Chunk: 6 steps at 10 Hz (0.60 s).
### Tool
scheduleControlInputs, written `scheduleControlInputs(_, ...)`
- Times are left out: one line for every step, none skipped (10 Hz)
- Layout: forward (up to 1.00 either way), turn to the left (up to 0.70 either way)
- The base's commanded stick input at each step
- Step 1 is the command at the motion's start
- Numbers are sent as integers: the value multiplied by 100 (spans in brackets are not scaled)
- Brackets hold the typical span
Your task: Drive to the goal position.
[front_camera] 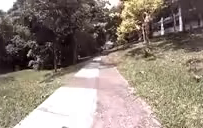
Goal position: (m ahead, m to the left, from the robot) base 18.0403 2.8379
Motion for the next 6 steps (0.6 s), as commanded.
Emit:
scheduleControlInputs(45, 0)
scheduleControlInputs(45, 0)
scheduleControlInputs(45, 0)
scheduleControlInputs(45, 0)
scheduleControlInputs(45, 0)
scheduleControlInputs(45, 0)
